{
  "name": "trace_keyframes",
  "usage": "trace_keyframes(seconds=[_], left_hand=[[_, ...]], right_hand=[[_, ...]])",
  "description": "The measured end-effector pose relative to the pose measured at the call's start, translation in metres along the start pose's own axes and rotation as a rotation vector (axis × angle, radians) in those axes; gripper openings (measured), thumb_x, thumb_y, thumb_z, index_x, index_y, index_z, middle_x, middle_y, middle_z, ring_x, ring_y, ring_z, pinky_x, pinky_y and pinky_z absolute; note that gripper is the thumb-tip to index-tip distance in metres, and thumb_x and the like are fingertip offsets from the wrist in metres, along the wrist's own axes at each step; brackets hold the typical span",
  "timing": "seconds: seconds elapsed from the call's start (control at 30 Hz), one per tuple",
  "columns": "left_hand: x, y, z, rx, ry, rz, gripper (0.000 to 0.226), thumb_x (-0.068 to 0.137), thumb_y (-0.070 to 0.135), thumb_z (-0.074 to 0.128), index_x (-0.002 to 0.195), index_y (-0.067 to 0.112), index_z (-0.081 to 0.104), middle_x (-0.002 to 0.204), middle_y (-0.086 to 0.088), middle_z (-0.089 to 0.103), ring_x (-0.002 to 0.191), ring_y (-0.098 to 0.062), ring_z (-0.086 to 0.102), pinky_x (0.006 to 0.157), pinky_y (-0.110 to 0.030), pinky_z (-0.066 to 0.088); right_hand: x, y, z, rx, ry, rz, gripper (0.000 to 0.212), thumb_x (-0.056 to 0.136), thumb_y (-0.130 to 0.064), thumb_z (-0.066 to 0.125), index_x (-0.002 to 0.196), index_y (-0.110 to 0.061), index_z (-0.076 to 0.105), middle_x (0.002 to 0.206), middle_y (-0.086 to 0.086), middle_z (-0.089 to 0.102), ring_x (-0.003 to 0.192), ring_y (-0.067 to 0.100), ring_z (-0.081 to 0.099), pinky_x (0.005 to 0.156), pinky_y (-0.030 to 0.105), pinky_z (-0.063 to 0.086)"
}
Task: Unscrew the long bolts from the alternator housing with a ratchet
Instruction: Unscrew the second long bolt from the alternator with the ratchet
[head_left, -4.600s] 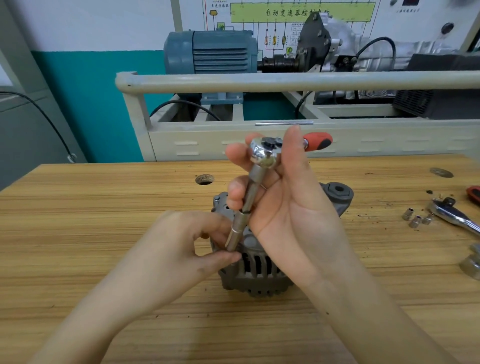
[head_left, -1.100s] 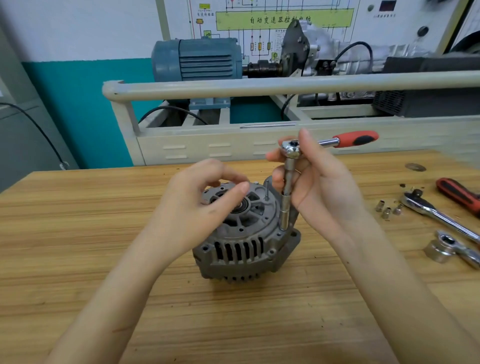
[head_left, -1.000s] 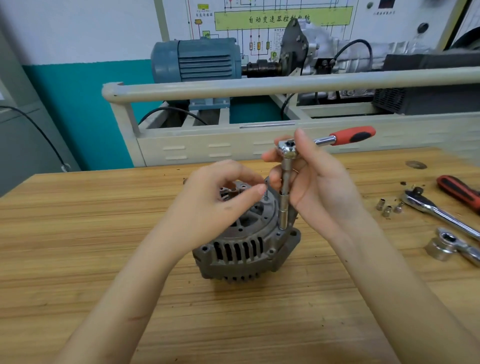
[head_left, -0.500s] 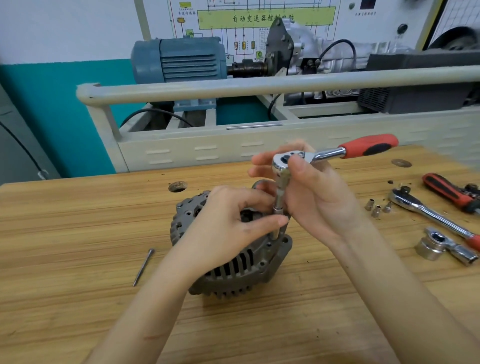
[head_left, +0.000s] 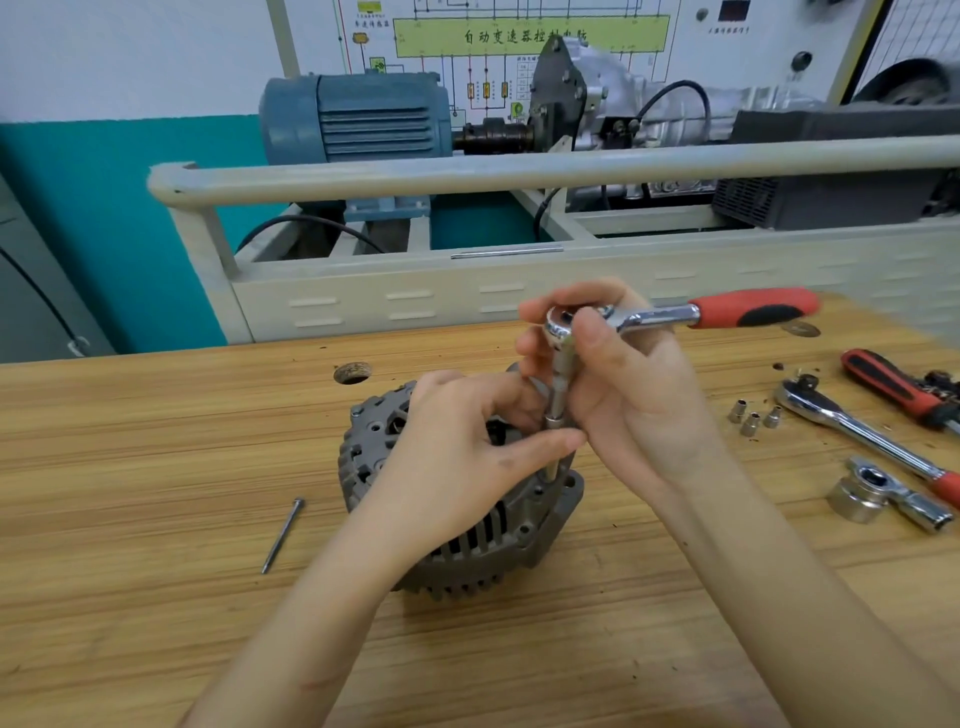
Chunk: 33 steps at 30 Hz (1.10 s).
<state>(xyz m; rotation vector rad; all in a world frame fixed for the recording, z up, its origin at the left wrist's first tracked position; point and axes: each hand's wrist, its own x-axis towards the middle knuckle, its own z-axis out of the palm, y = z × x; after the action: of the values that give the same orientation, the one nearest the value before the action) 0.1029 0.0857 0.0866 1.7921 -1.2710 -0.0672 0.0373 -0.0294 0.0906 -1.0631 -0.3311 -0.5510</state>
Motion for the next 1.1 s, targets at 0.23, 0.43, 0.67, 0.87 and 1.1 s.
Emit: trace_keyframes(seconds=[0.23, 0.43, 0.67, 0.87, 1.1], left_hand=[[0.000, -0.001, 0.001, -0.039, 0.008, 0.005, 0.016, 0.073, 0.033, 0.071, 0.072, 0.017, 0.068, 0.070, 0.008, 0.068, 0.077, -0.008, 0.063, 0.092, -0.051, 0.040], [0.000, -0.004, 0.000, -0.015, -0.021, 0.034, 0.013, 0.076, 0.034, 0.071, 0.072, 0.022, 0.067, 0.069, 0.014, 0.066, 0.079, -0.005, 0.060, 0.091, -0.050, 0.040], [-0.009, -0.001, 0.008, 0.437, 0.050, 0.103, 0.038, 0.075, 0.053, 0.037, 0.082, 0.027, 0.065, 0.100, 0.015, 0.064, 0.119, -0.012, 0.041, 0.102, -0.035, 0.019], [-0.007, -0.002, 0.007, 0.546, -0.089, 0.135, 0.048, 0.073, 0.056, 0.040, 0.107, 0.029, 0.062, 0.107, 0.016, 0.062, 0.114, -0.010, 0.047, 0.109, -0.032, 0.003], [-0.004, -0.006, 0.006, 0.551, -0.112, 0.168, 0.048, 0.071, 0.051, 0.046, 0.109, 0.026, 0.062, 0.102, 0.018, 0.062, 0.108, -0.007, 0.050, 0.104, -0.020, -0.003]], right_hand=[[-0.002, 0.002, 0.007, 0.015, 0.063, 0.049, 0.029, 0.064, -0.033, 0.065, 0.085, -0.013, 0.064, 0.080, -0.001, 0.069, 0.061, 0.009, 0.064, 0.055, 0.022, 0.053], [-0.002, 0.006, 0.009, -0.035, 0.066, 0.075, 0.044, 0.079, -0.055, 0.041, 0.084, -0.018, 0.065, 0.080, -0.002, 0.069, 0.053, 0.009, 0.059, 0.051, 0.022, 0.045], [-0.001, 0.000, 0.009, 0.047, 0.048, 0.109, 0.049, 0.087, -0.045, 0.035, 0.068, -0.013, 0.068, 0.055, 0.001, 0.058, 0.033, 0.007, 0.038, 0.039, 0.016, 0.026], [0.003, -0.008, 0.006, -0.005, -0.069, 0.175, 0.030, 0.079, -0.025, 0.044, 0.059, -0.013, 0.063, 0.045, 0.001, 0.048, 0.033, 0.008, 0.028, 0.043, 0.022, 0.013], [0.009, -0.011, -0.001, 0.063, -0.109, 0.214, 0.023, 0.074, -0.022, 0.042, 0.060, -0.011, 0.058, 0.042, -0.003, 0.043, 0.033, 0.007, 0.024, 0.042, 0.019, 0.017]])
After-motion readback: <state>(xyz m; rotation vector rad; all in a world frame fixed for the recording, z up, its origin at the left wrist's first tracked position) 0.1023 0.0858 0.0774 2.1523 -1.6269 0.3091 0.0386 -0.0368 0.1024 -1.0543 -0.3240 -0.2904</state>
